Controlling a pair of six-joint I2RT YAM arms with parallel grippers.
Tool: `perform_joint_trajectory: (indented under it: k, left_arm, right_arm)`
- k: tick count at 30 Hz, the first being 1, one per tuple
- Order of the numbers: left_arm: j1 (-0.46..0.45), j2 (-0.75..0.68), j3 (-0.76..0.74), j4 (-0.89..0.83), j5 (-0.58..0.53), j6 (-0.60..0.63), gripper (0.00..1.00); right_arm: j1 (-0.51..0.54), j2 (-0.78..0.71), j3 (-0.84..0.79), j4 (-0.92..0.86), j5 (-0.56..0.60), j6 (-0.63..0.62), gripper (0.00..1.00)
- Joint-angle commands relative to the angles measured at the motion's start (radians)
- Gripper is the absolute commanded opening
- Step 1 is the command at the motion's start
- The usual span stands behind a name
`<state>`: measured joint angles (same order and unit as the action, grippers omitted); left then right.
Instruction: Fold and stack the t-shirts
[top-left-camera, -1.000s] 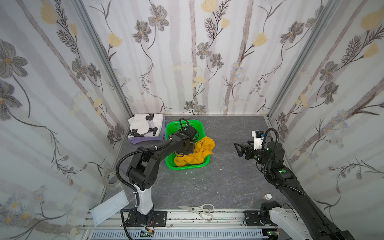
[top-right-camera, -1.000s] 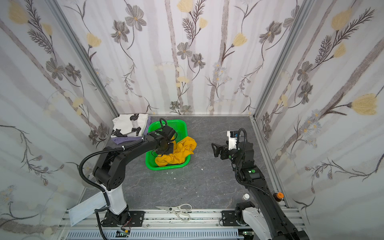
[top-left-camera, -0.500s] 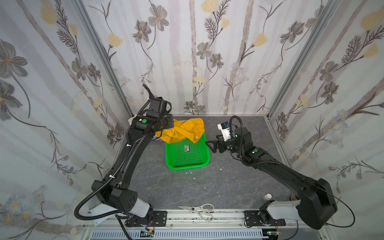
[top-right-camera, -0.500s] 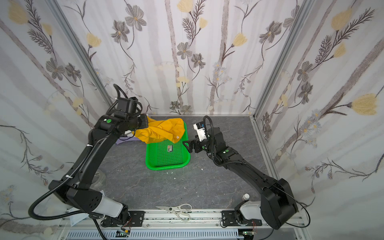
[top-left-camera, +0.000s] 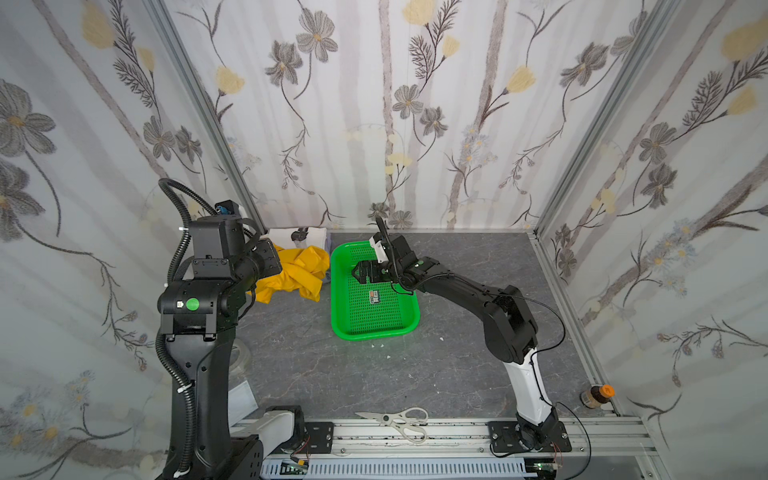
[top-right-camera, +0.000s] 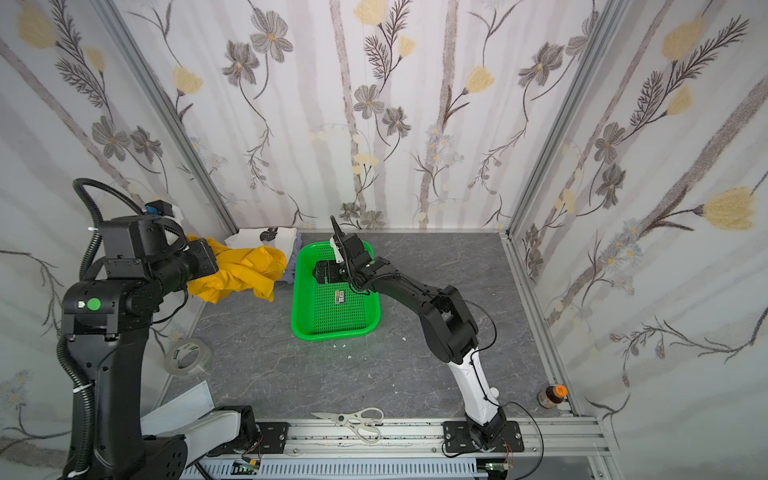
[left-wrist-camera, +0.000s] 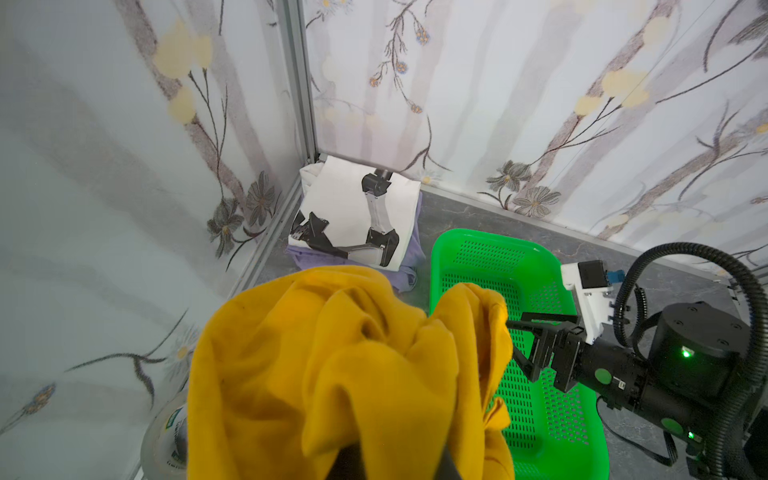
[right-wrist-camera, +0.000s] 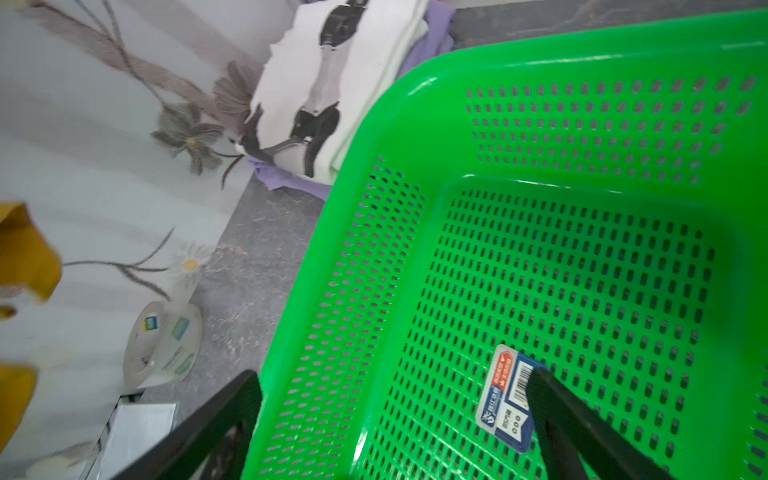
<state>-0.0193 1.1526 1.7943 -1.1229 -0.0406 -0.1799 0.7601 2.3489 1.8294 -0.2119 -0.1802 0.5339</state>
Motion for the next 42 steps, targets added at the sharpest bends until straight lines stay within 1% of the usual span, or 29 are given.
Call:
perform_joint_trajectory:
  k: [1,5,10,13,16,19,22,24,27,28,30,33,35,38,40,42]
  left_arm:
    - [0.005,-0.002,-0.025,0.017,0.060,0.012,0.00]
    - [0.005,0.008,-0.049,0.041,0.162,0.006,0.00]
    - [0.005,0.019,-0.090,0.091,0.295,-0.008,0.00]
    - [-0.001,0.025,-0.109,0.111,0.356,-0.016,0.00]
    - [-0.023,0.033,-0.134,0.135,0.426,-0.018,0.00]
    - [-0.071,0.039,-0.173,0.169,0.464,-0.026,0.00]
    - [-0.151,0.050,-0.205,0.201,0.444,-0.033,0.00]
    - [-0.198,0.056,-0.219,0.218,0.425,-0.040,0.00]
    - [-0.252,0.062,-0.252,0.263,0.423,-0.055,0.00]
    - [-0.268,0.067,-0.261,0.279,0.420,-0.060,0.00]
    - [-0.288,0.085,-0.262,0.287,0.417,-0.064,0.00]
    - [-0.308,0.097,-0.258,0.290,0.402,-0.062,0.00]
    - [-0.309,0.090,-0.265,0.298,0.377,-0.058,0.00]
    - [-0.309,0.081,-0.259,0.299,0.306,-0.053,0.00]
    - [-0.308,0.069,-0.249,0.293,0.200,-0.064,0.00]
    - [-0.303,0.051,-0.253,0.304,0.132,-0.072,0.00]
  right_arm:
    - [-0.035,0.022,-0.002,-0.046,0.084,0.103,1.00]
    - [-0.098,0.001,-0.060,-0.054,0.136,0.094,1.00]
    - [-0.210,-0.035,-0.149,-0.055,0.163,0.073,1.00]
    - [-0.298,-0.065,-0.195,-0.057,0.201,0.051,1.00]
    - [-0.413,-0.077,-0.194,-0.074,0.253,0.017,1.00]
    - [-0.554,-0.047,-0.121,-0.122,0.280,-0.021,1.00]
    - [-0.664,0.004,0.006,-0.201,0.308,-0.063,1.00]
    - [-0.718,0.033,0.074,-0.241,0.320,-0.098,1.00]
    - [-0.771,0.049,0.176,-0.274,0.290,-0.153,1.00]
    - [-0.778,0.045,0.203,-0.272,0.252,-0.189,1.00]
    - [-0.768,0.031,0.258,-0.295,0.226,-0.241,1.00]
    - [-0.712,-0.048,0.233,-0.306,0.175,-0.313,1.00]
    - [-0.654,-0.112,0.167,-0.302,0.099,-0.335,1.00]
    - [-0.542,-0.208,0.002,-0.238,-0.006,-0.321,1.00]
    - [-0.464,-0.267,-0.128,-0.166,-0.068,-0.285,1.00]
    - [-0.394,-0.303,-0.226,-0.109,-0.095,-0.246,1.00]
